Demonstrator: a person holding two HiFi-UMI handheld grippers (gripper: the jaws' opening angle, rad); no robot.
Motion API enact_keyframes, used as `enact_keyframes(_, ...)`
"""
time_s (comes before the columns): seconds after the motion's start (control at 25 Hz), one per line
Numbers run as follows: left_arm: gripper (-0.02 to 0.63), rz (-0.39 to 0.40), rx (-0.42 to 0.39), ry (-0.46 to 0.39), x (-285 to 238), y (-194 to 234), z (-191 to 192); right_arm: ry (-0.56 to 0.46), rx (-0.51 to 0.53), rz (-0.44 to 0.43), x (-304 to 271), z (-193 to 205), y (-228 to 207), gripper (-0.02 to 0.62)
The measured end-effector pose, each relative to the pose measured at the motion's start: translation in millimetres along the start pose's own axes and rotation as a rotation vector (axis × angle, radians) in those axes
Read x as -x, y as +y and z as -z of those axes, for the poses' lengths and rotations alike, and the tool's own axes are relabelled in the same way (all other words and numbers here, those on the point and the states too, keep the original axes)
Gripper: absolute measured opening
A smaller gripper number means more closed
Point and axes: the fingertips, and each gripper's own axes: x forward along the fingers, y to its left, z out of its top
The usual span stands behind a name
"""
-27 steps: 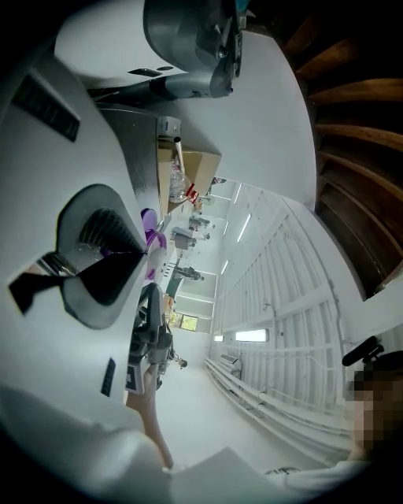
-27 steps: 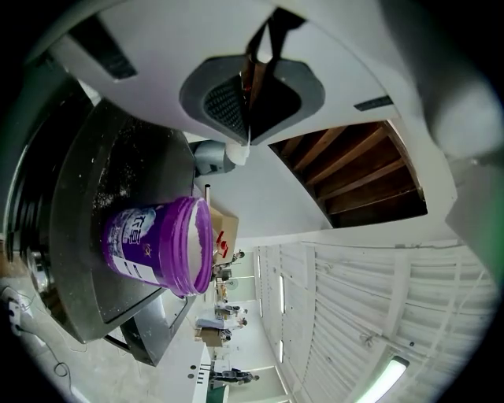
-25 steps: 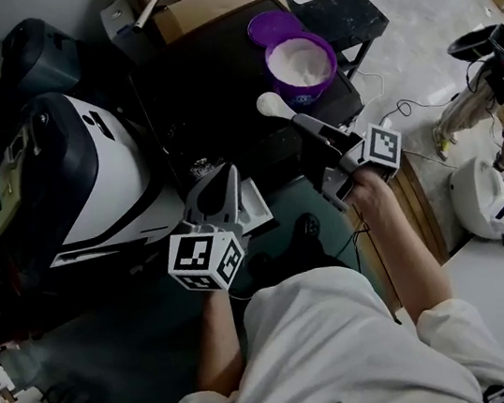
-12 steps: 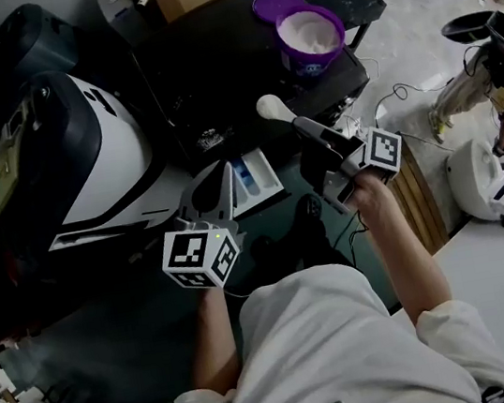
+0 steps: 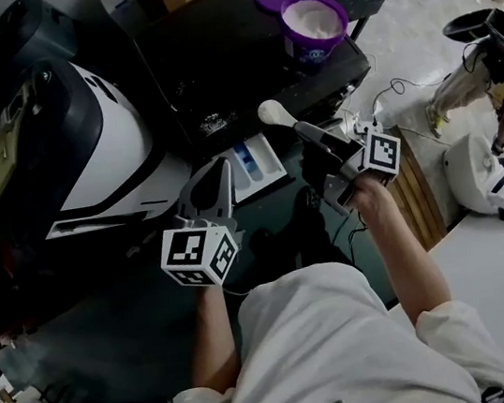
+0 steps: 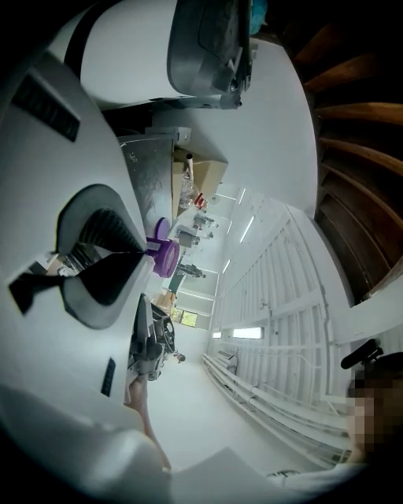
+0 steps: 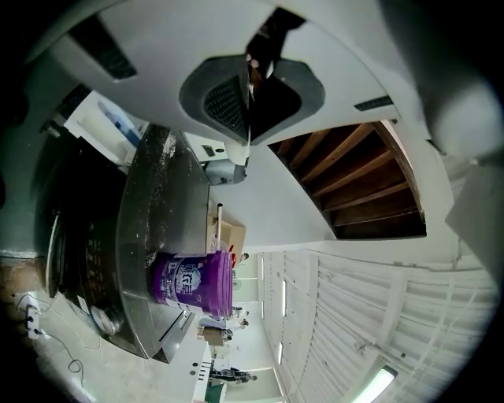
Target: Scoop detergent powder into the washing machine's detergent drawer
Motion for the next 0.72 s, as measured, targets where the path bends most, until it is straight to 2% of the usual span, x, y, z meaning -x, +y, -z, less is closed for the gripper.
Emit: enact_keyframes(0.72,0.02,-0.018,0.029,0.016,11.6,3.9,17.4,0.099,0.051,0.114,16.1,30.3,-48.6,0.012)
